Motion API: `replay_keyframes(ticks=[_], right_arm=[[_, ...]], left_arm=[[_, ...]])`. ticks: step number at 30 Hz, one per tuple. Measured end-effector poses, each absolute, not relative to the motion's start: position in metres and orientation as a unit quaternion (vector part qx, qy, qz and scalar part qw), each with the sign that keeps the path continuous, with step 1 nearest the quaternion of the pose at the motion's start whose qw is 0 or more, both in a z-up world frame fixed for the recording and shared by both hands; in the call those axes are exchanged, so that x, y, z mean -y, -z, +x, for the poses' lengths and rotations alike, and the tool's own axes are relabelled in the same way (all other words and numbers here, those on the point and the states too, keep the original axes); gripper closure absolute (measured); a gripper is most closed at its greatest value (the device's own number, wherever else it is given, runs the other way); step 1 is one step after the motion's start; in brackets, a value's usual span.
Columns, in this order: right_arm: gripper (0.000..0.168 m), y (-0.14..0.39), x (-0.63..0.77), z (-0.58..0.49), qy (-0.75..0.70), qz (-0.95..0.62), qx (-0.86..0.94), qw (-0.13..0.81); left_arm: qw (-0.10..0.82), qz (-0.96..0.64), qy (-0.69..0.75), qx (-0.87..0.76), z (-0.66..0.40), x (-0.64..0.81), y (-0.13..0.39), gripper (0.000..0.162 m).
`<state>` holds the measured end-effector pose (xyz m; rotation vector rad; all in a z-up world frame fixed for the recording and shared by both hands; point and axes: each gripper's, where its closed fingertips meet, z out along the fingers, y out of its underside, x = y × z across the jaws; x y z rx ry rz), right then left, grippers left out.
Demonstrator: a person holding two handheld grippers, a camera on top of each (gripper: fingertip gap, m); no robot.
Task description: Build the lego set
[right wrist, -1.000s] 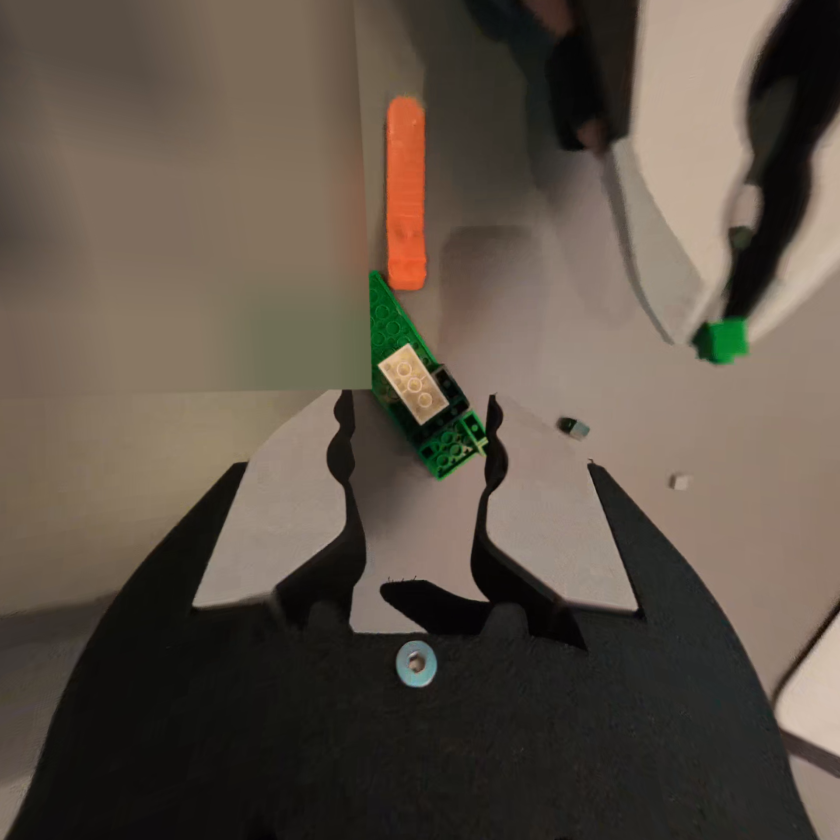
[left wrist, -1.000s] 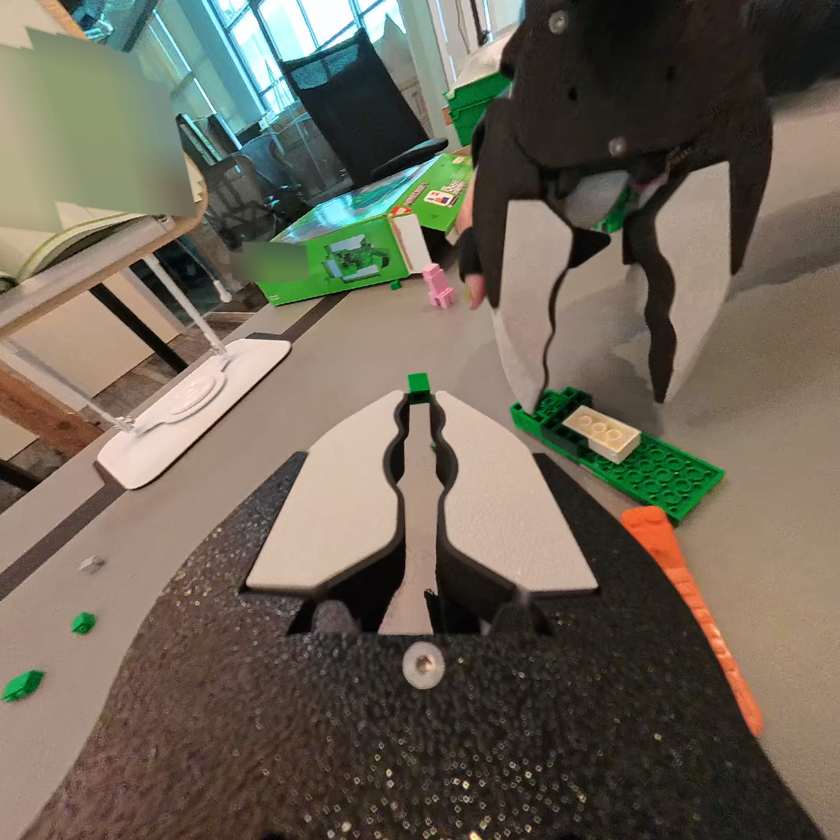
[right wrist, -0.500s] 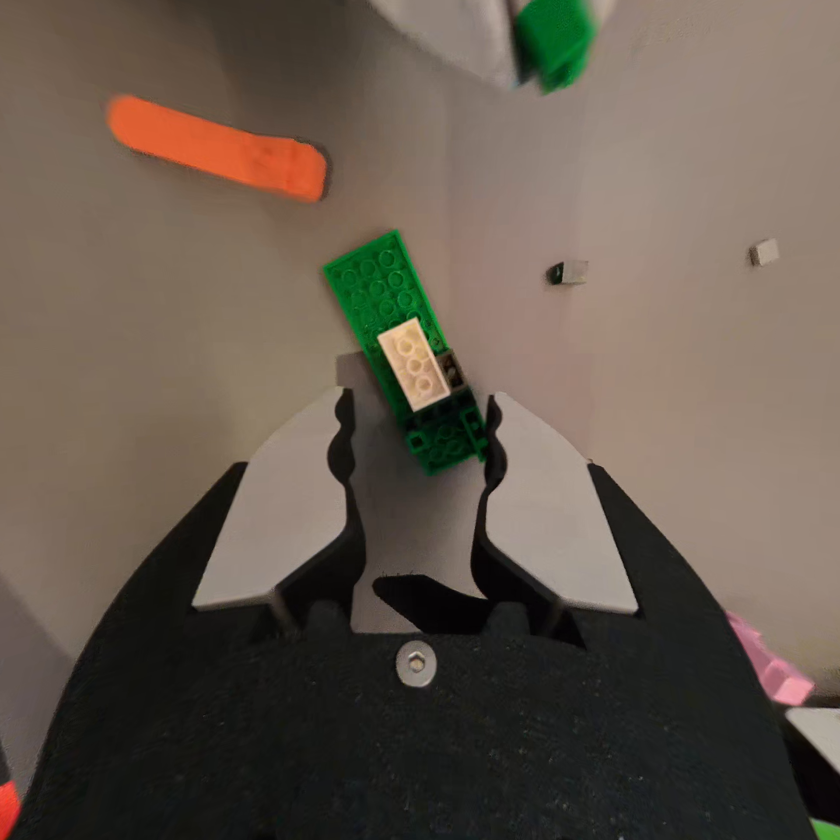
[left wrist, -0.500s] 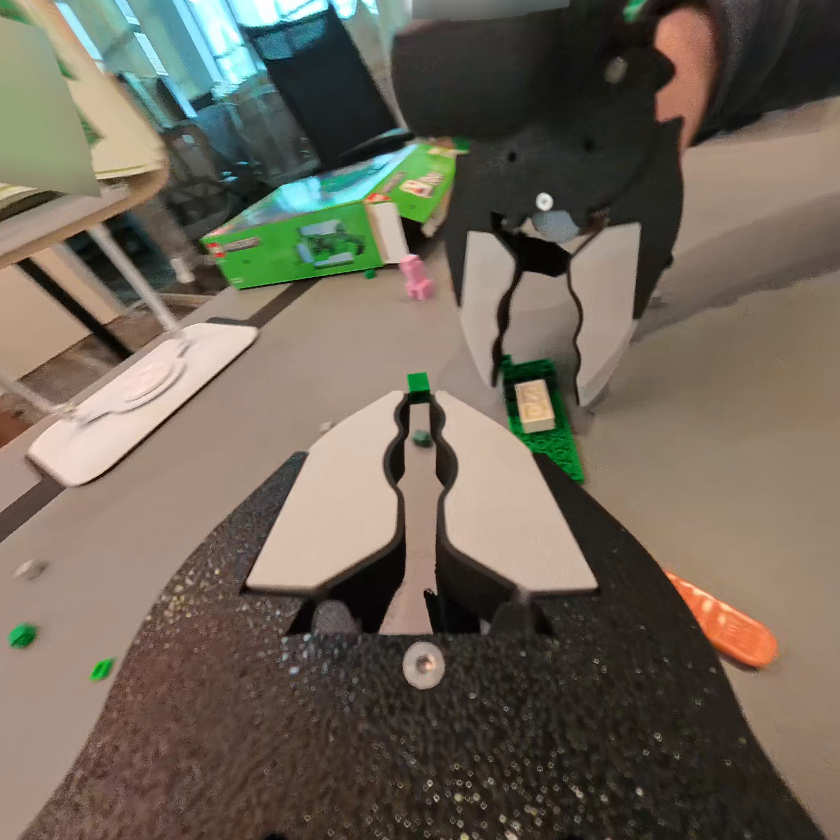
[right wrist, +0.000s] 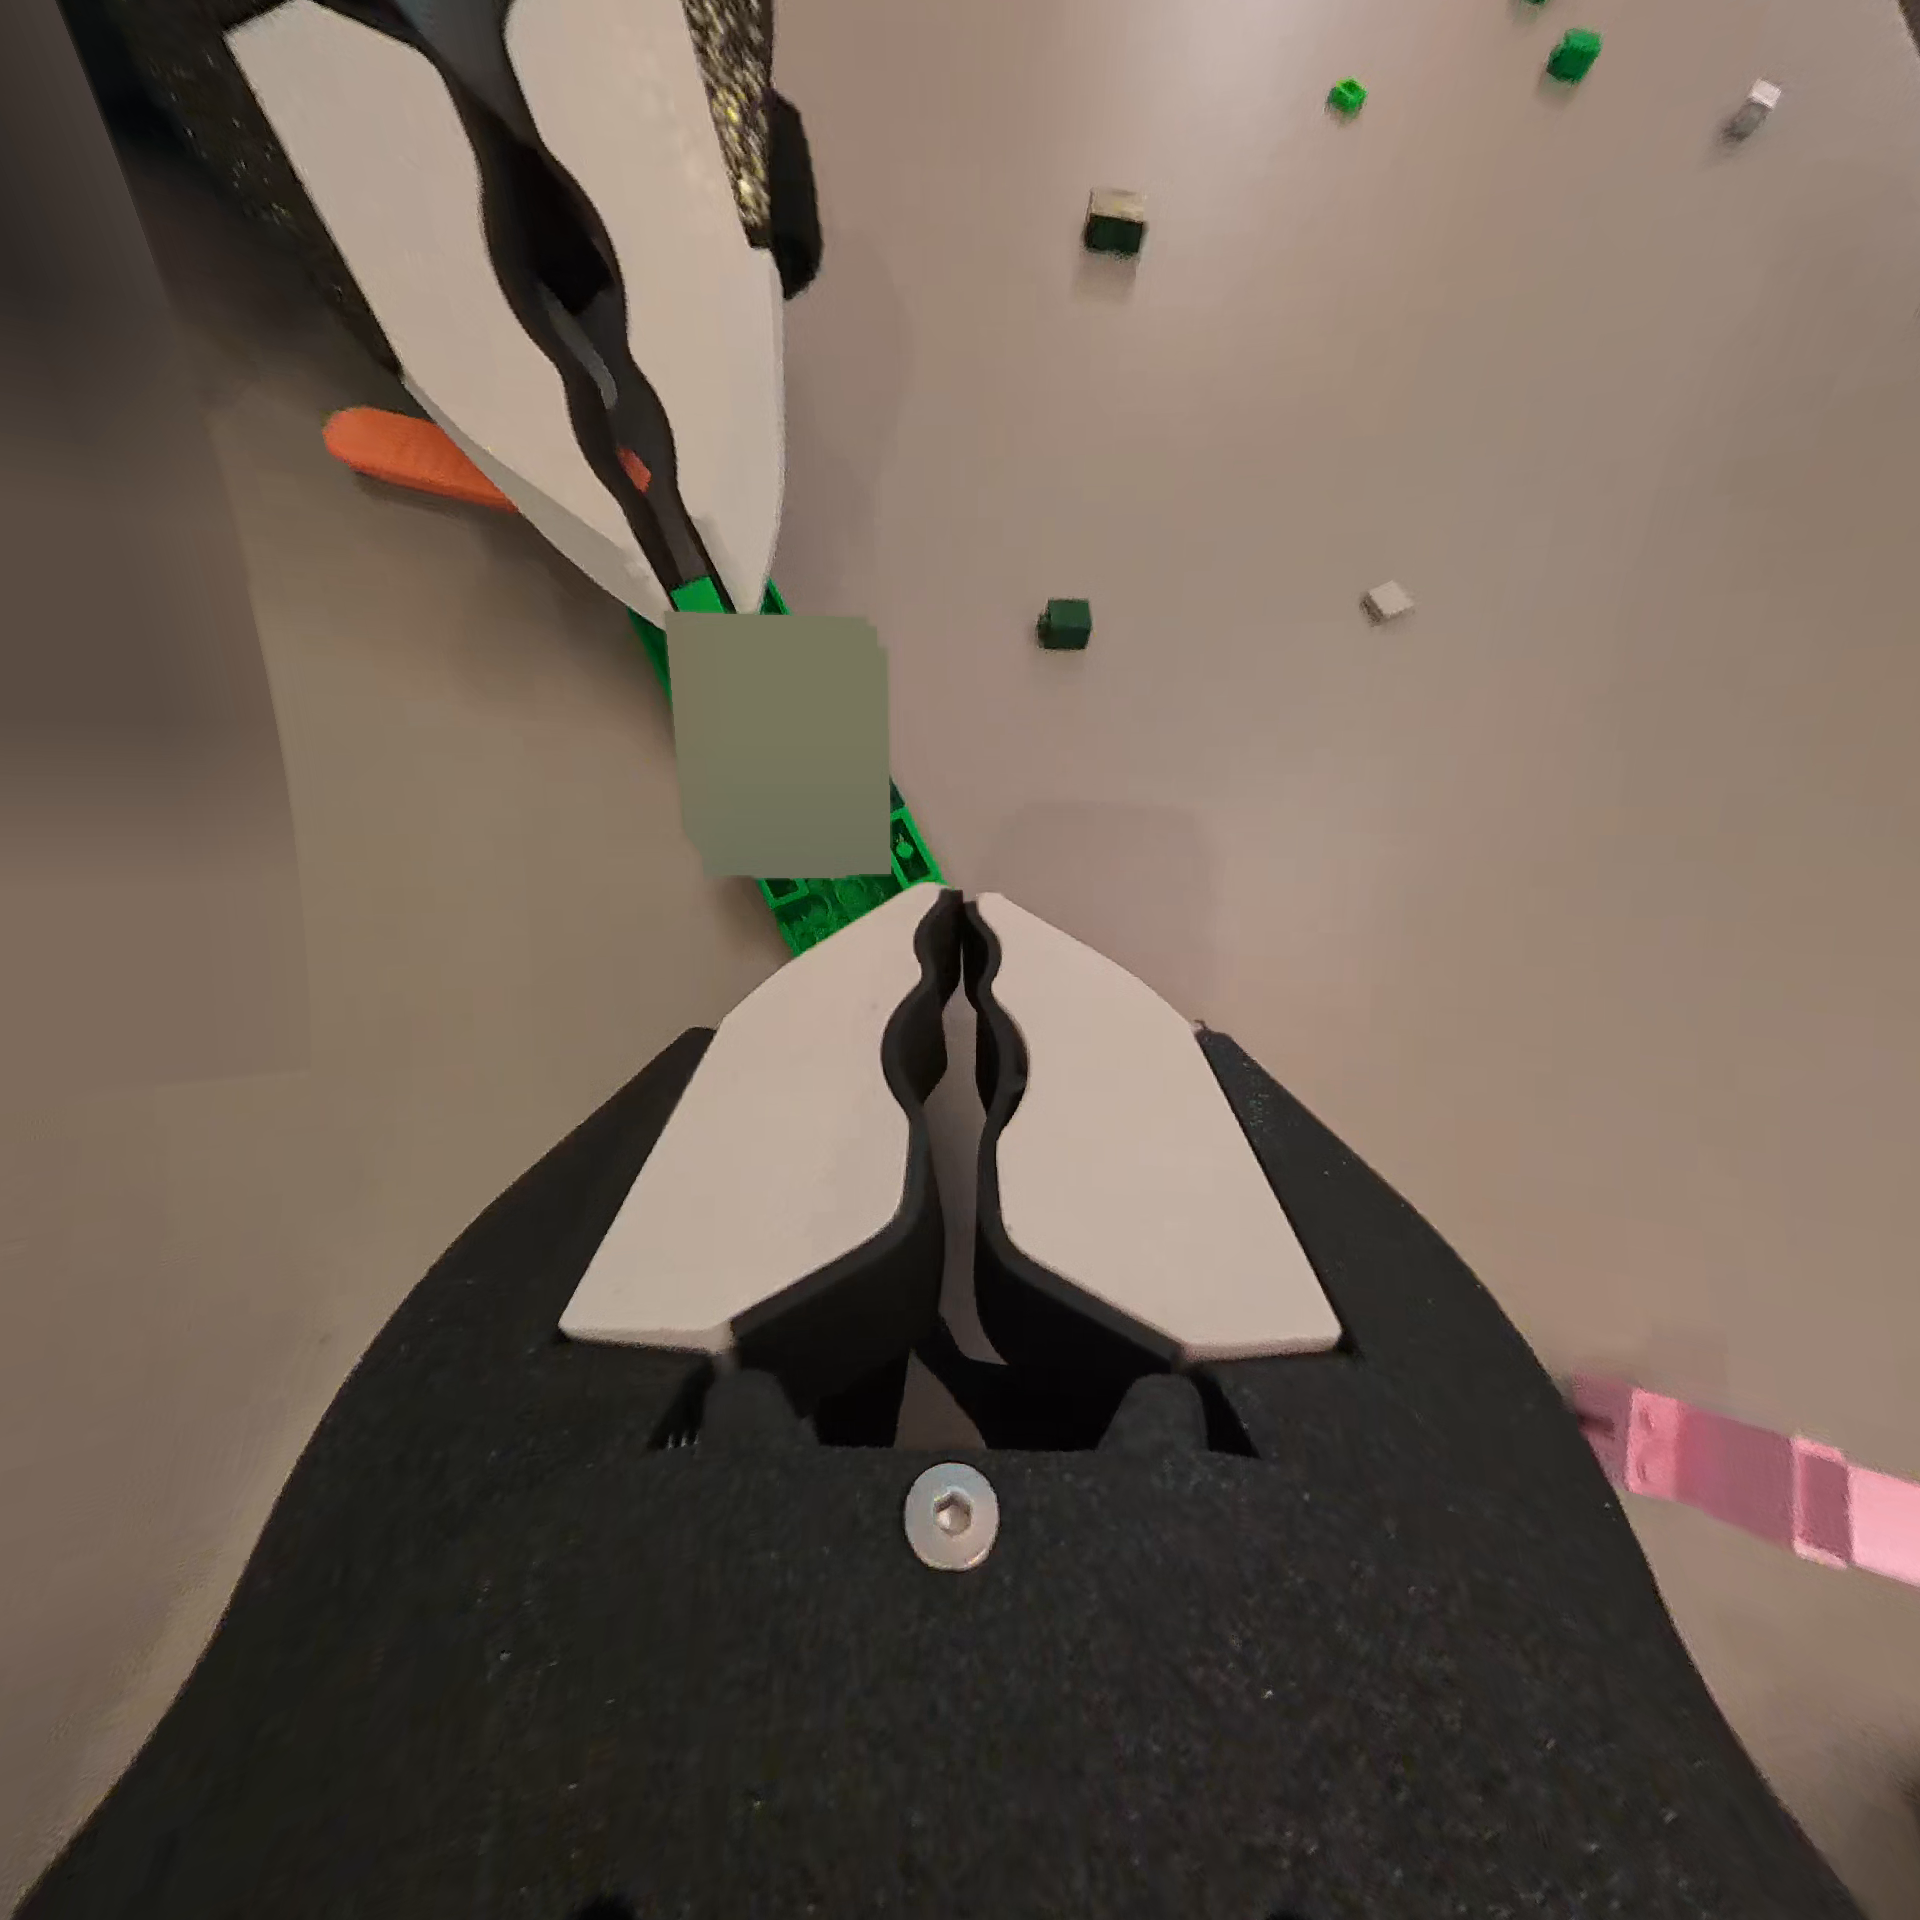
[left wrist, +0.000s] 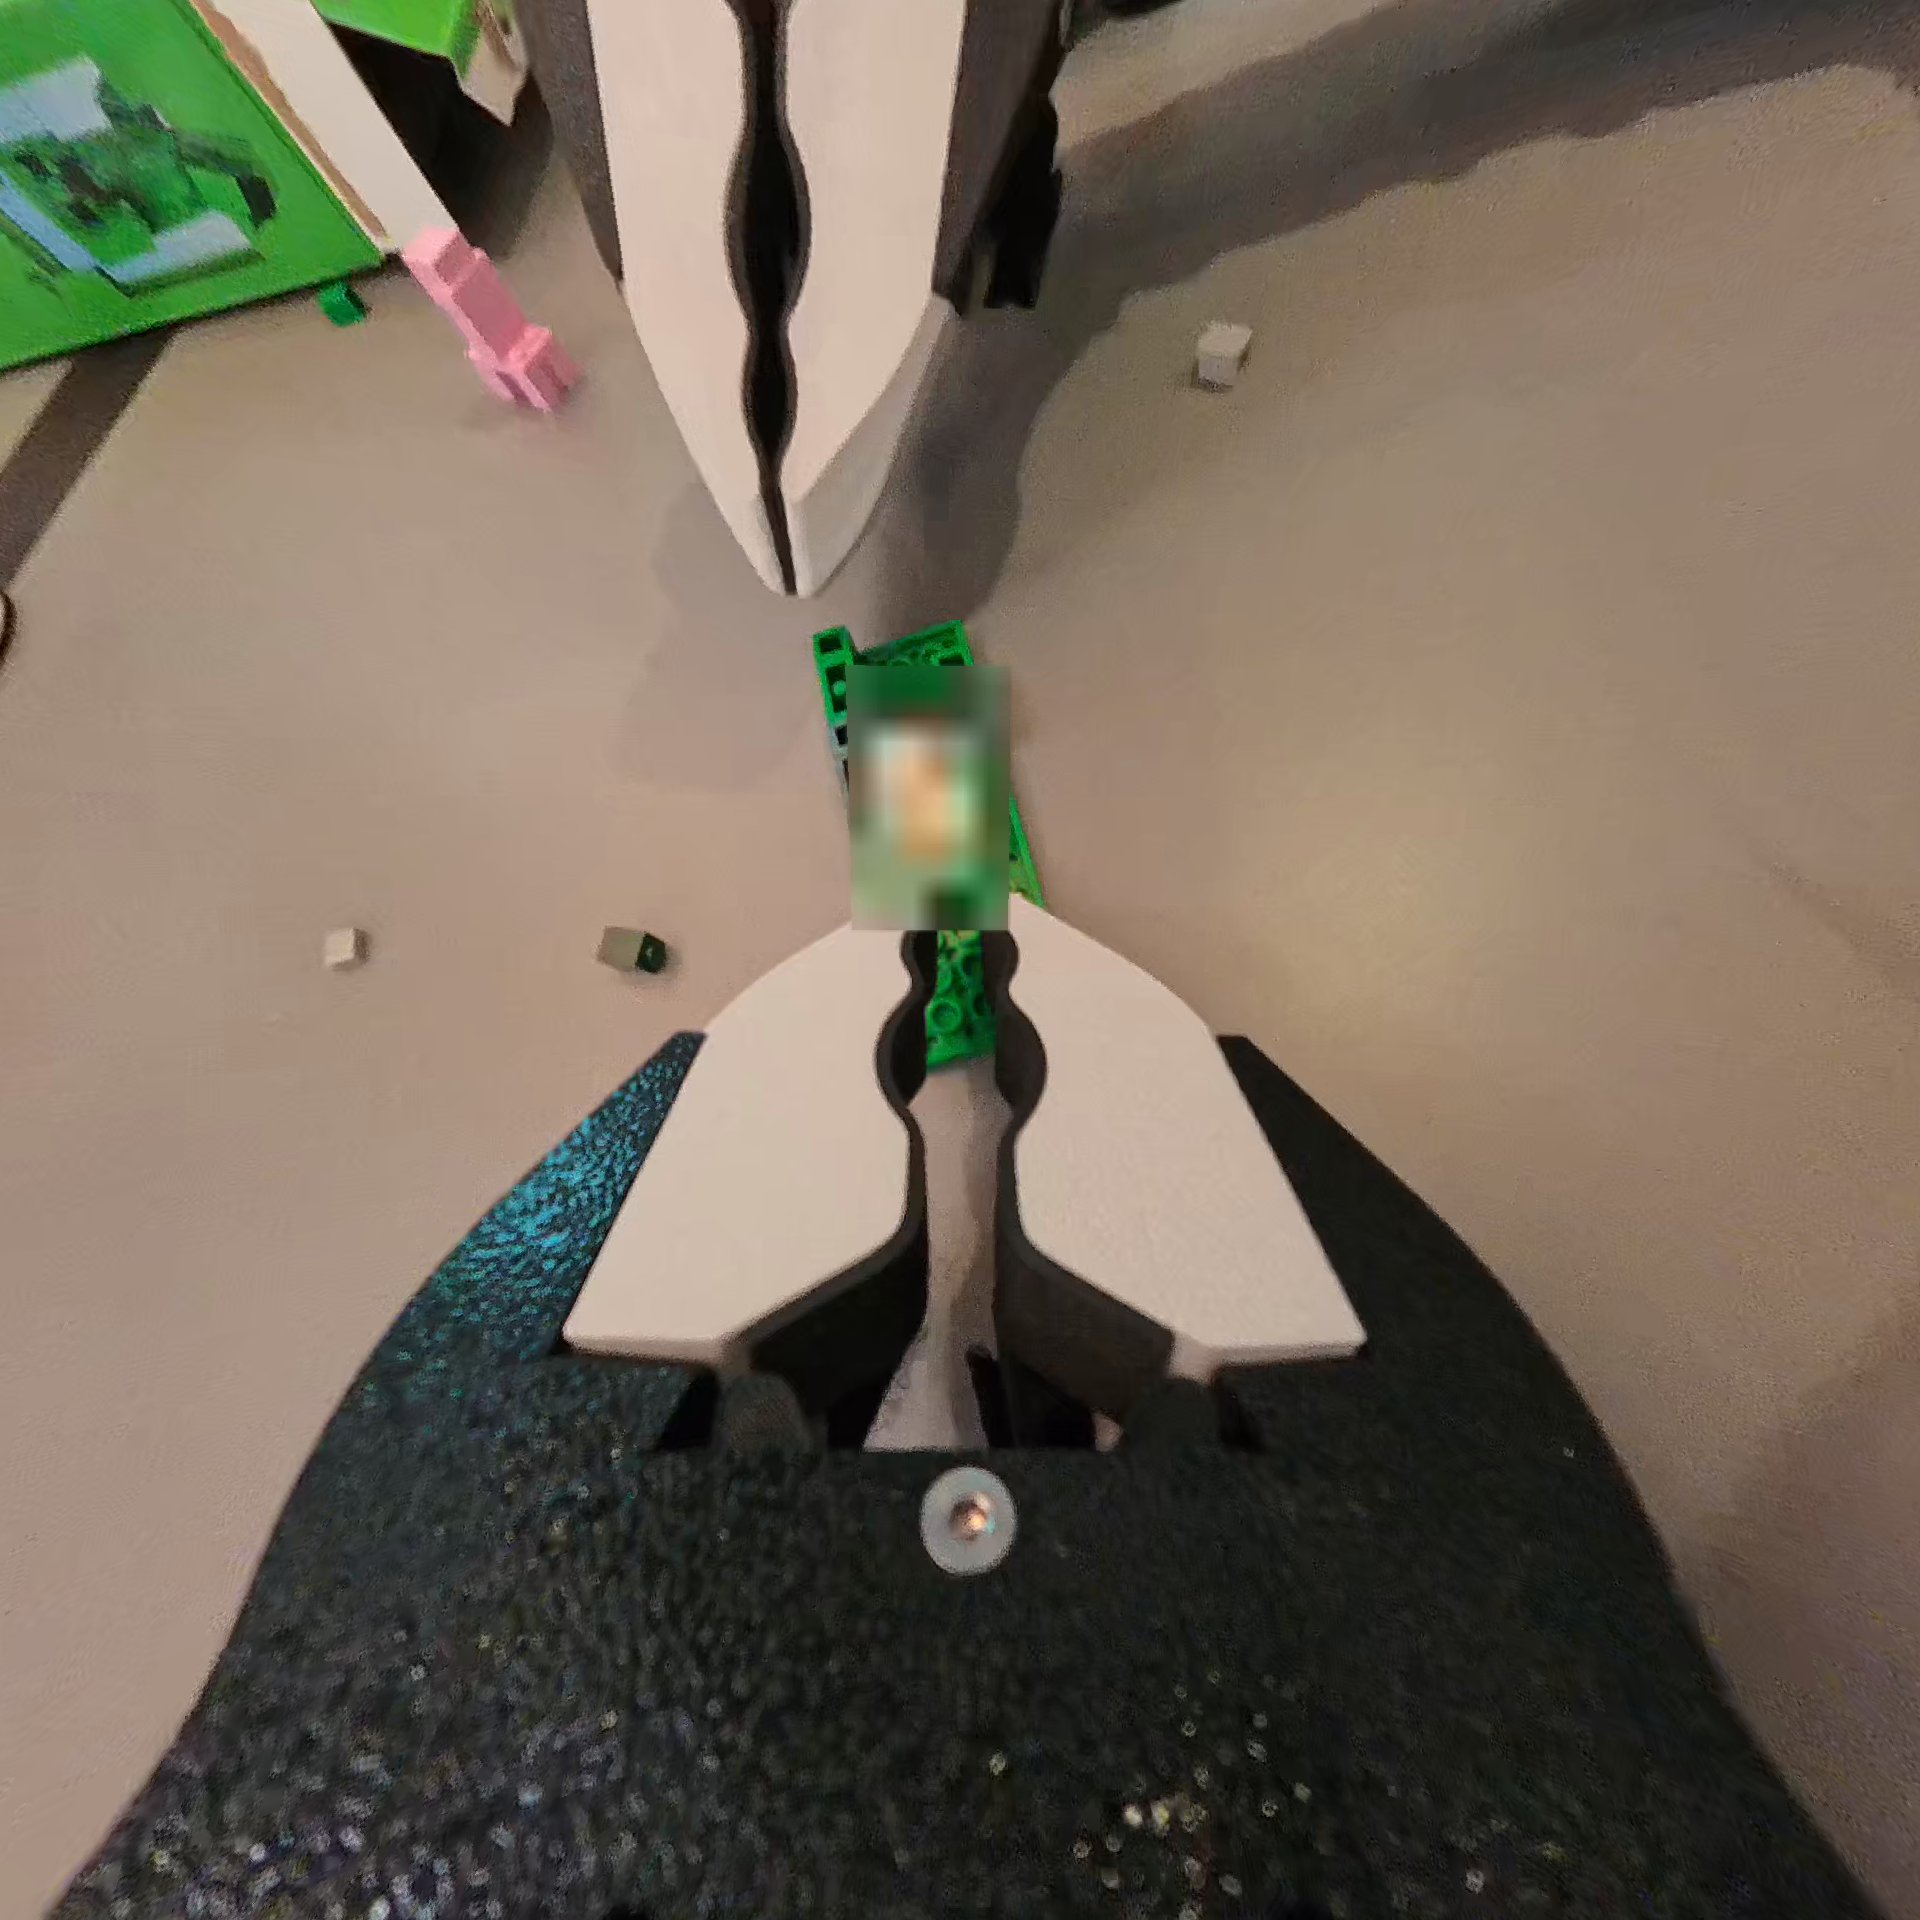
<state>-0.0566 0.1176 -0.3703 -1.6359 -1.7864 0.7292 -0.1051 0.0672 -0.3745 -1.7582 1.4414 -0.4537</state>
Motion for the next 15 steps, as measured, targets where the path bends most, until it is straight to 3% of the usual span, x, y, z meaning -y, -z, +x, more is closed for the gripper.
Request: replay_keyframes(ticks=[1, 15], right_arm=[[0.168, 0.37, -0.116, -0.059, -0.292, -0.61, 0.673, 0.299], [0.168, 0.378, -0.114, -0.064, -0.326, -0.594, 0.674, 0.294]], left_arm=[[0.397, -0.697, 0.183, -0.568, -0.107, -0.066, 0.376, 0.155], [0.363, -0.713, 0.224, -0.557, -0.106, -0.065, 0.386, 0.155]])
